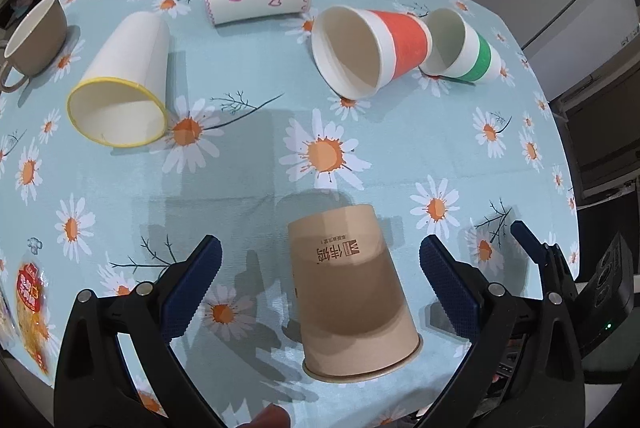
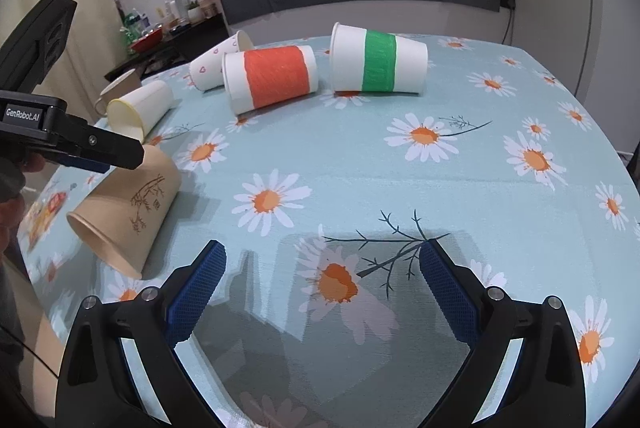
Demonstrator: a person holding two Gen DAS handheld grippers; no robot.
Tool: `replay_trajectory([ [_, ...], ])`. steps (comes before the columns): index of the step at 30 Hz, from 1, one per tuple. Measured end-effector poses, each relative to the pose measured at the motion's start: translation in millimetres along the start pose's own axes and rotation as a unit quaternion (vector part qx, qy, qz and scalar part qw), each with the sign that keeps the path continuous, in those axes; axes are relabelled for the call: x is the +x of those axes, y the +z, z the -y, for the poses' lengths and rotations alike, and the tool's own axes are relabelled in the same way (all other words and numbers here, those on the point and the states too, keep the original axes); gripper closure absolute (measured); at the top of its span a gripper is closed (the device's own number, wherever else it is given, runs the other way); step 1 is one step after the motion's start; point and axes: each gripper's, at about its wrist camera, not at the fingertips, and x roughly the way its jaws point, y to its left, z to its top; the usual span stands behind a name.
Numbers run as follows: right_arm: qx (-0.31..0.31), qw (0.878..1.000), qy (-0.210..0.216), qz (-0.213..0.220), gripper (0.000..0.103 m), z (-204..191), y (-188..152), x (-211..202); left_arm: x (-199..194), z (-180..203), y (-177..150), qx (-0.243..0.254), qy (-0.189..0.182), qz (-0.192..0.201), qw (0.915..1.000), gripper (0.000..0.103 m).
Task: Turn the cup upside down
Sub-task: 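Close the left gripper on the tan cup's side while the right gripper holds it, then rotate the tan cup mouth-down with the left gripper and lower it onto the table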
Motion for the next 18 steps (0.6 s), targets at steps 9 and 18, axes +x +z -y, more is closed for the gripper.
replay_trajectory([
  [9,-0.020,1.000,0.010,0.019,0.010,-6.1,-2.5,-6.0,19.6,9.3,14.3,-0.001,0.000,-0.062,0.9981,0.041],
  [18,-0.013,0.999,0.011,0.028,0.010,-4.6,-2.9,-8.6,0.3,0.4,24.6,-0.017,-0.023,-0.034,0.9990,0.048],
])
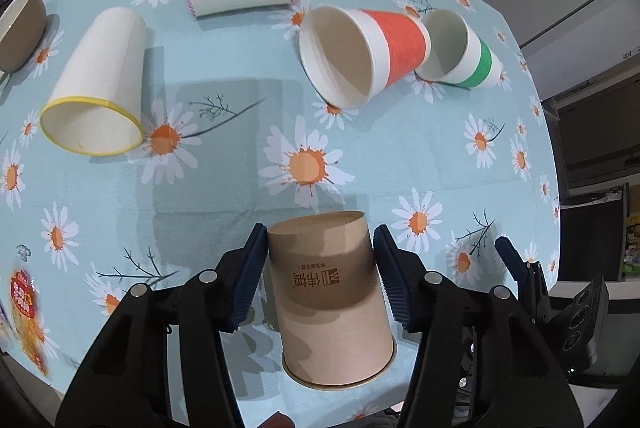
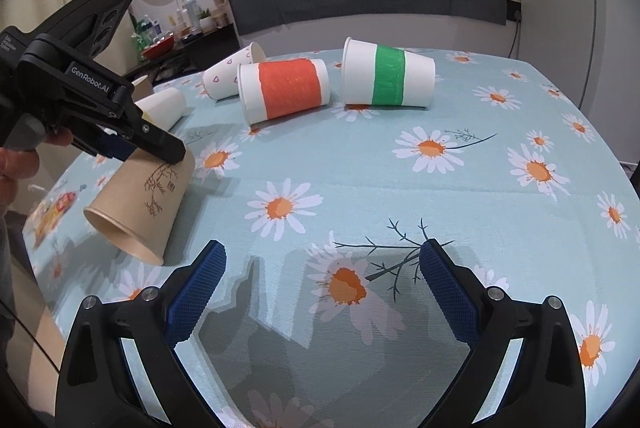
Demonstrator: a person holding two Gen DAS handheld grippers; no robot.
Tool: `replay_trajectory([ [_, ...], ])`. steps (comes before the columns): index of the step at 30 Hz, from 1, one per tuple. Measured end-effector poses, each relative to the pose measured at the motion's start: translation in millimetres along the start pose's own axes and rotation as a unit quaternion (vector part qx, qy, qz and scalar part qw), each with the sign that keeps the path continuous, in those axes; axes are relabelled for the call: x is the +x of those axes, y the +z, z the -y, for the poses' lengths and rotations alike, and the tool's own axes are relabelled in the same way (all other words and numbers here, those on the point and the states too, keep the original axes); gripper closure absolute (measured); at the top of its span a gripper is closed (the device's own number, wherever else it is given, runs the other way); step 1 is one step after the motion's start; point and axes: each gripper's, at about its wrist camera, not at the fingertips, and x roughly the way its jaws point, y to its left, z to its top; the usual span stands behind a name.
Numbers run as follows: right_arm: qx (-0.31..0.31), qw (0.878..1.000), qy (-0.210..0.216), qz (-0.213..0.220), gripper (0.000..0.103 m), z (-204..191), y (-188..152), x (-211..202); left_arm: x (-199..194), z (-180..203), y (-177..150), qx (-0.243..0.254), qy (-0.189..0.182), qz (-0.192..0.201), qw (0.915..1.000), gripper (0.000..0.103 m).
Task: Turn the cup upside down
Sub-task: 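Rotate the tan cup mouth-down with the left gripper and lower it onto the table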
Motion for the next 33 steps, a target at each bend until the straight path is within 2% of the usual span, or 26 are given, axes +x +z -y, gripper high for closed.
replay_trajectory([
  [3,0.000,1.000,-0.003,0.003,0.010,-0.5,0.0,-0.7,-6.8,-1.0,5.3,-0.002,0.010,0.021,0.9997,0.048],
  [6,0.001,1.000,-0.004,0.005,0.010,-0.8,0.1,-1.0,-13.2,-2.4,13.2,-0.005,0.002,0.031,0.9995,0.048],
  [11,0.000,1.000,-0.005,0.010,0.010,-1.1,-0.3,-2.7,-24.0,2.3,29.8,0.007,0.052,0.108,0.9928,0.048],
  [13,0.000,1.000,-0.006,0.012,0.010,-0.9,-0.1,-3.3,-26.4,2.1,33.0,0.012,0.087,0.151,0.9846,0.048],
  [16,-0.001,1.000,-0.005,0.014,0.010,-1.3,-0.4,-4.1,-26.7,6.8,30.4,0.038,0.153,0.224,0.9619,0.048],
  [21,-0.009,1.000,0.003,0.020,0.010,-3.2,-1.2,-6.5,-27.6,4.7,17.8,0.054,0.153,0.300,0.9401,0.048],
  [24,-0.014,1.000,0.003,0.019,0.010,-5.0,-1.5,-6.6,-24.8,3.1,11.9,0.061,0.156,0.320,0.9325,0.048],
  [27,-0.015,1.000,0.003,0.020,0.010,-5.9,-1.8,-7.1,-19.3,2.1,8.9,0.056,0.167,0.321,0.9305,0.048],
  [33,-0.016,1.000,0.005,0.020,0.010,-6.4,-1.7,-7.6,-19.7,7.8,-19.2,0.086,0.184,0.350,0.9145,0.048],
])
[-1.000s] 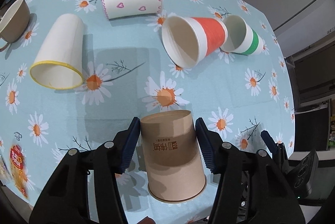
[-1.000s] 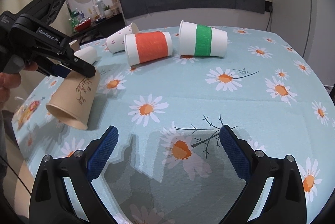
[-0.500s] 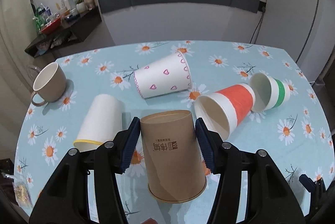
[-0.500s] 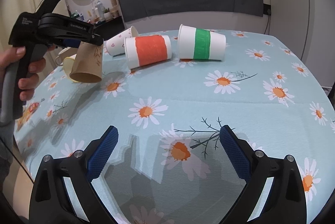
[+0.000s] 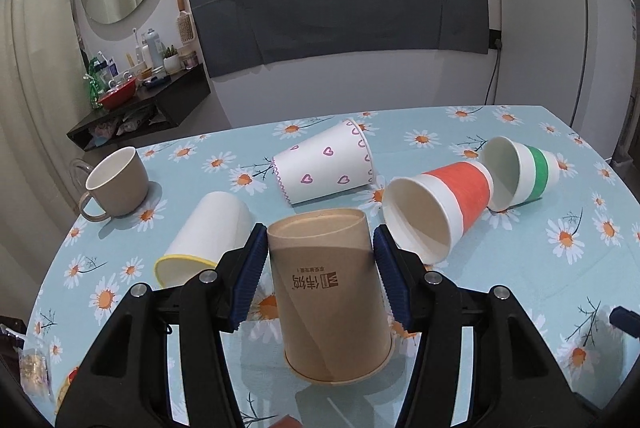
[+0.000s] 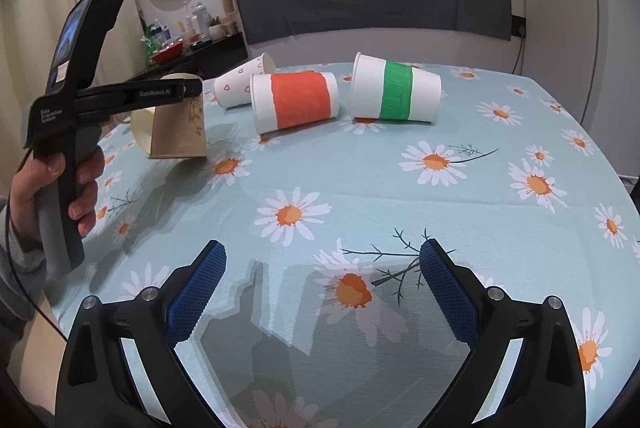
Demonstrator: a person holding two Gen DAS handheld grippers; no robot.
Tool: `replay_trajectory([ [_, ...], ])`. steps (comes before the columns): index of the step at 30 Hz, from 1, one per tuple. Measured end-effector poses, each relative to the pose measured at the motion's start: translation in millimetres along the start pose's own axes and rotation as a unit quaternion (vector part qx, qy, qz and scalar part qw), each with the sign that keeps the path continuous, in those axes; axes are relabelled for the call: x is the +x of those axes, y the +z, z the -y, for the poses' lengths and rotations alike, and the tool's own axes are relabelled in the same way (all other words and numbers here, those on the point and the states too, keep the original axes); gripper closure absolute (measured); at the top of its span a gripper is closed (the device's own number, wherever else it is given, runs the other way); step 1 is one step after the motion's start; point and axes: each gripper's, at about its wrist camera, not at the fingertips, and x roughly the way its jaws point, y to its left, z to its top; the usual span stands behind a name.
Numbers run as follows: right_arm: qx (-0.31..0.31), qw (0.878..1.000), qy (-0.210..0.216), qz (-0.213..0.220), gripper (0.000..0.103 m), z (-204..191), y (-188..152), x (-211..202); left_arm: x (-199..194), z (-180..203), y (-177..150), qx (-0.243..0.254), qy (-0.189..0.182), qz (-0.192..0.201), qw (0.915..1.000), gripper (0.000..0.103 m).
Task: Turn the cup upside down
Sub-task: 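Rotate the tan cup mouth-down with the left gripper and lower it onto the table, then open the left gripper and pull it back from the upside-down cup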
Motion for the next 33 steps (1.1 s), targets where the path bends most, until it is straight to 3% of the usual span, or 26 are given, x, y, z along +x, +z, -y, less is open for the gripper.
replay_trajectory([
  [6,0.000,1.000,-0.003,0.001,0.010,-0.1,0.1,-0.7,-13.3,-0.3,-20.0,0.020,-0.027,-0.011,0.9994,0.045],
  [8,0.002,1.000,-0.011,0.005,0.010,0.0,0.1,-1.3,-15.6,-3.2,-24.3,0.018,-0.038,-0.019,0.9989,0.023],
  [9,0.003,1.000,-0.019,0.008,0.010,0.2,0.3,-1.9,-17.5,-5.5,-25.4,0.013,-0.044,-0.024,0.9987,0.005],
  [12,-0.005,0.999,-0.036,0.007,0.010,-2.4,1.7,-0.8,-26.3,-11.1,-27.8,0.005,-0.067,-0.025,0.9975,0.006],
  [19,-0.023,0.998,-0.052,0.024,0.010,-13.0,3.2,-1.9,-48.1,-13.8,-37.8,0.042,-0.041,-0.005,0.9983,0.006],
  [26,-0.038,0.998,-0.031,0.027,0.010,-34.7,5.4,2.1,-59.3,-31.8,-54.0,0.043,-0.081,0.006,0.9958,0.006],
  [33,-0.061,0.998,-0.017,0.016,0.010,-59.5,5.6,7.5,-54.0,-59.2,-73.0,0.019,-0.081,0.011,0.9965,0.006],
])
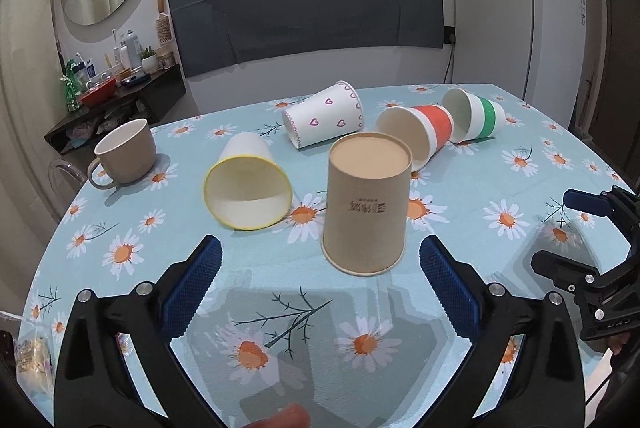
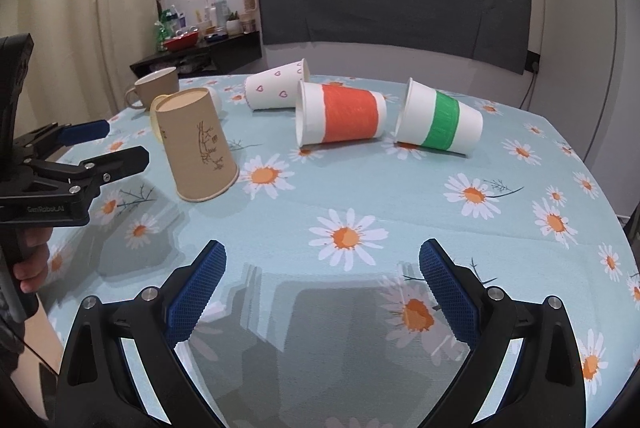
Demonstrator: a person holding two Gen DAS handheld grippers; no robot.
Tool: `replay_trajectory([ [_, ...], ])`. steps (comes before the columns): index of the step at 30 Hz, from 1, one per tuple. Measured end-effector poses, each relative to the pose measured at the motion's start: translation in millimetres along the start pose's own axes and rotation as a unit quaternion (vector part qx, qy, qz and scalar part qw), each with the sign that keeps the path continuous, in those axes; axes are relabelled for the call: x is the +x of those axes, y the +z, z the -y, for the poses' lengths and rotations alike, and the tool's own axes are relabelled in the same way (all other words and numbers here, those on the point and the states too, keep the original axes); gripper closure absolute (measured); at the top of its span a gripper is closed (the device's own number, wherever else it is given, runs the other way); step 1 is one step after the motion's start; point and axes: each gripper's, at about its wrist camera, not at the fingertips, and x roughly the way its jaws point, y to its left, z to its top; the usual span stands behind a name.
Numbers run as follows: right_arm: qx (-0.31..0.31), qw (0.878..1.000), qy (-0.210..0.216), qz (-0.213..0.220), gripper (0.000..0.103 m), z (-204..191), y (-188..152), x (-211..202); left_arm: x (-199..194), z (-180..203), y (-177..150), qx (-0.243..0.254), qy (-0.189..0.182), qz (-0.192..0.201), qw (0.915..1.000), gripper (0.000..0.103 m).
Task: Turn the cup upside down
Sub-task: 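Open the left gripper and pull it back from the upside-down cup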
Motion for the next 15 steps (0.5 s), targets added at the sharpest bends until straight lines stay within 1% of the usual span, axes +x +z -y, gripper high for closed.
replay_trajectory([
  [3,0.008,1.000,0.007,0.001,0.010,-7.0,0.6,3.0,1.3,-9.3,-8.2,-0.010,0.003,-0.004,0.9999,0.006],
  [9,0.005,1.000,0.016,0.004,0.010,-24.7,3.7,5.6,3.2,-22.0,-20.8,-0.020,-0.015,-0.004,0.9997,0.006],
  [12,0.003,1.000,0.019,0.001,0.010,-32.4,3.9,7.3,3.2,-30.4,-23.2,-0.032,-0.037,-0.009,0.9987,0.006],
  [15,-0.004,1.000,0.024,0.002,0.010,-39.2,4.2,7.6,3.6,-35.5,-25.3,-0.040,-0.052,-0.013,0.9978,0.006],
])
